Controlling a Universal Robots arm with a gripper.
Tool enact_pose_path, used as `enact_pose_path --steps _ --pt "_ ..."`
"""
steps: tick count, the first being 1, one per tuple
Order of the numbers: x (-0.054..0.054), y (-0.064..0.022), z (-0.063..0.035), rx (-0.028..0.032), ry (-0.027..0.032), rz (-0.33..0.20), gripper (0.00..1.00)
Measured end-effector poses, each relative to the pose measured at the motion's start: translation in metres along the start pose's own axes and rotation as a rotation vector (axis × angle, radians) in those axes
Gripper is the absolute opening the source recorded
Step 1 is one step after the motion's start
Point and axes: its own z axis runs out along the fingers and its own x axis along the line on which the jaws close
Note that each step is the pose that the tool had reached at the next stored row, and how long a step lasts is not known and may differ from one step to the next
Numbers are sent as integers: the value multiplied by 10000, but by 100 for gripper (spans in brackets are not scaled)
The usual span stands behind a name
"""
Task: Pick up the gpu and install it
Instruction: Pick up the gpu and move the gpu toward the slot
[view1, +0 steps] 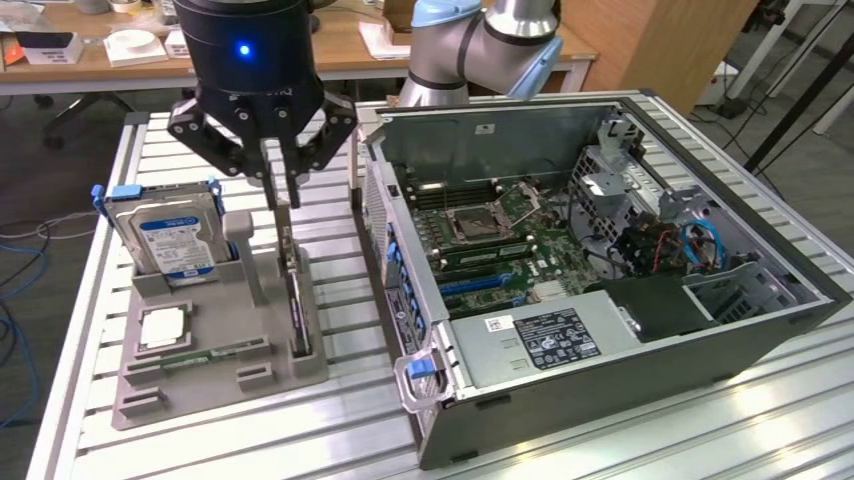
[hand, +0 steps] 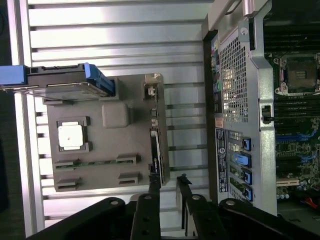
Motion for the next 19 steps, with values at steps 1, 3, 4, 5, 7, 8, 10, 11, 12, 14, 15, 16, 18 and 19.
enact_pose_path --steps 1,3,4,5,7,8,10,11,12,14,15,16,18,19 --pt "0 0 0 0 0 0 29" --pt "0 0 0 0 0 0 35" --pt "0 0 0 0 0 1 41" --pt "0 0 0 0 0 0 41" --pt "0 0 0 0 0 0 47" --pt "0 0 0 0 0 0 47" --pt "0 0 0 0 0 0 47" --pt "0 0 0 0 0 0 47" --pt "0 0 0 0 0 0 47" --pt "0 0 0 0 0 0 47" --pt "0 0 0 0 -1 0 47" --pt "0 0 0 0 0 0 47" --pt "0 0 0 0 0 0 47" --pt "0 0 0 0 0 0 47"
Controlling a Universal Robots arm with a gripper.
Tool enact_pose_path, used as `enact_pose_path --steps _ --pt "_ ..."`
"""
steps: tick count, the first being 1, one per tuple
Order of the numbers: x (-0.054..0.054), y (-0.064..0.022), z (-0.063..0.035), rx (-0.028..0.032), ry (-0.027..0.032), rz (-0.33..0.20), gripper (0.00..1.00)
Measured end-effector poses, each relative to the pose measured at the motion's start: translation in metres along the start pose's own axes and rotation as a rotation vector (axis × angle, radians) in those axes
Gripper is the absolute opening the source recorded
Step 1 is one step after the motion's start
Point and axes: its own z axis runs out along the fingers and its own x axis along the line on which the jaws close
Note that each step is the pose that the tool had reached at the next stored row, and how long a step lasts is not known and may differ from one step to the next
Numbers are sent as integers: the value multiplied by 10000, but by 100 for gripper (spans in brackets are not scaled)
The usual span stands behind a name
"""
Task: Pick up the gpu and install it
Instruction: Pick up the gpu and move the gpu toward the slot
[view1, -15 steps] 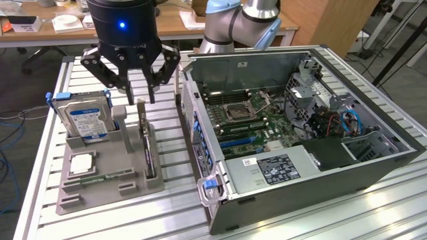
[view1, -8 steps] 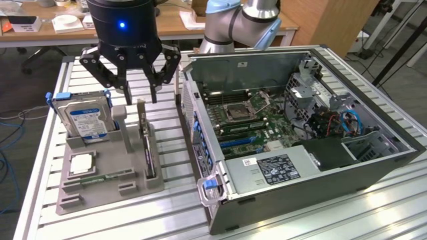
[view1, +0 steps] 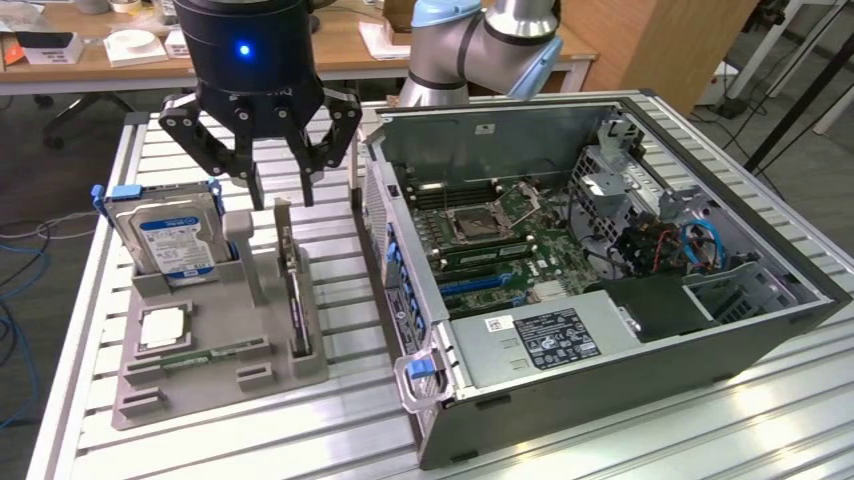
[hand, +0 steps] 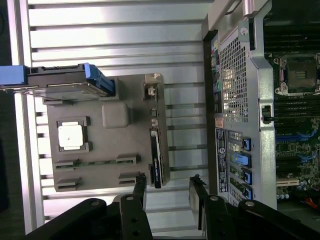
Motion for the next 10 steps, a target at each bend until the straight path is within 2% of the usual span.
enact_pose_path --steps 5,6,10 --pt "0 0 0 0 0 0 49" --pt "0 0 0 0 0 0 55" --pt "0 0 0 0 0 0 55"
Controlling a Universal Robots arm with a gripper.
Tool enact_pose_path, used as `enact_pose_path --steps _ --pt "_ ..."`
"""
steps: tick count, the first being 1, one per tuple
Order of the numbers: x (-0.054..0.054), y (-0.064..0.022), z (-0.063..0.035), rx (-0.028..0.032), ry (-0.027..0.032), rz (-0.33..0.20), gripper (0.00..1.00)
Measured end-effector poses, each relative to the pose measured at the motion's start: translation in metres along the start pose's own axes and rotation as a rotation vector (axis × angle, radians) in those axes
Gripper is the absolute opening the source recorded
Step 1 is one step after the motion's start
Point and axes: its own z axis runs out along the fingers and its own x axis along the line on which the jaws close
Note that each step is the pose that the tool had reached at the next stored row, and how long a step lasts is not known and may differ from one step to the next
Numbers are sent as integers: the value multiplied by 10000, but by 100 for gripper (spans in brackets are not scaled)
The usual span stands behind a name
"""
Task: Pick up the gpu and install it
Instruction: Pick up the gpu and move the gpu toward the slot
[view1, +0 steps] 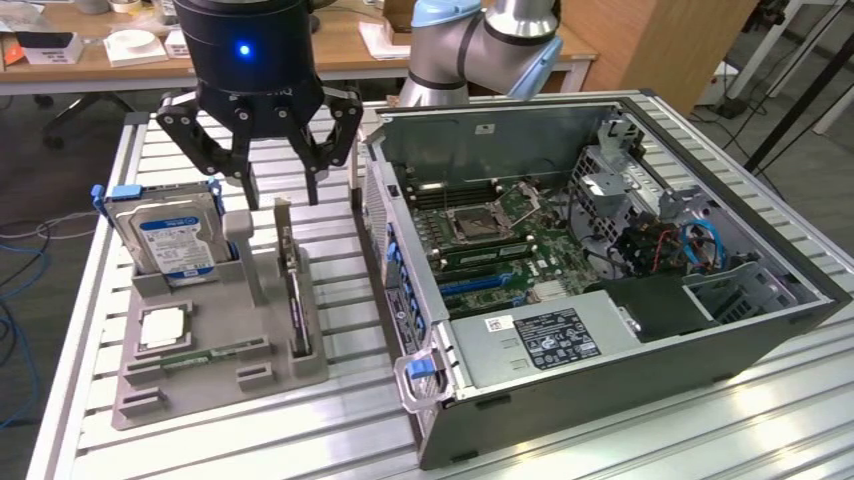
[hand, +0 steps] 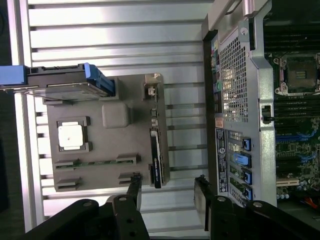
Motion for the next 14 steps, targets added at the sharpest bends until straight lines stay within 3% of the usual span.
enact_pose_path --steps 14 --pt "1 -1 30 0 0 0 55"
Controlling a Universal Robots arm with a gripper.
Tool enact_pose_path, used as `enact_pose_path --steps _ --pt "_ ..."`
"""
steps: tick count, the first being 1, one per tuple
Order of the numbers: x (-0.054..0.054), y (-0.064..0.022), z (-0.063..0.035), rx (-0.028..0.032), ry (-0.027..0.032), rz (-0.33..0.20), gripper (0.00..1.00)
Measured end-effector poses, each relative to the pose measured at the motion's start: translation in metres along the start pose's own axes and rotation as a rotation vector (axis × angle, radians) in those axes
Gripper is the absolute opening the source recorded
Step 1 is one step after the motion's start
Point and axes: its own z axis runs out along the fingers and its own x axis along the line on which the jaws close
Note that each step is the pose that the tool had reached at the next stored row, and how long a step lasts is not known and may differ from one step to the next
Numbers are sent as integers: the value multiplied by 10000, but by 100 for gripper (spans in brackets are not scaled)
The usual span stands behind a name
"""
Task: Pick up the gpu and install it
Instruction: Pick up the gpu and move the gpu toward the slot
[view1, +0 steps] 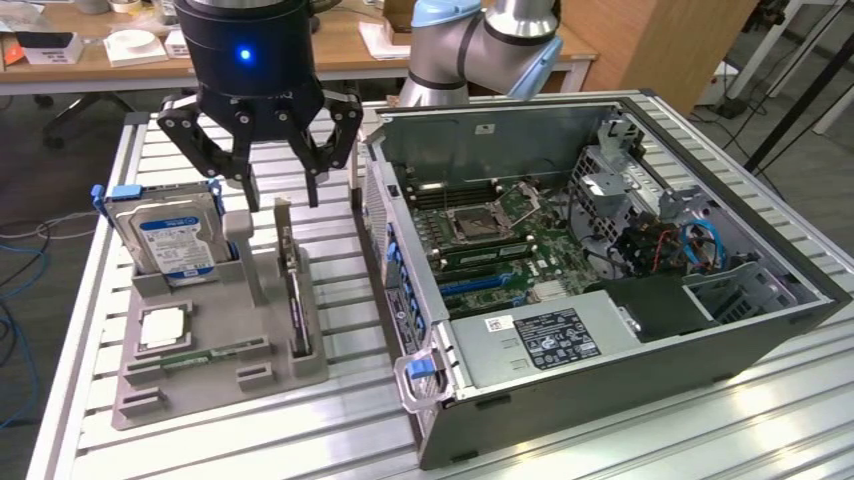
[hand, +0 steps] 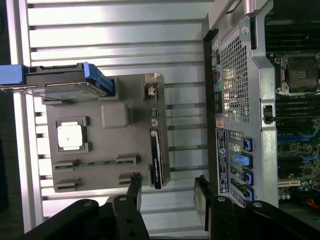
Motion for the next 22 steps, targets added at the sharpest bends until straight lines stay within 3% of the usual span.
enact_pose_path --steps 22 --pt "3 -5 126 -1 -1 0 55"
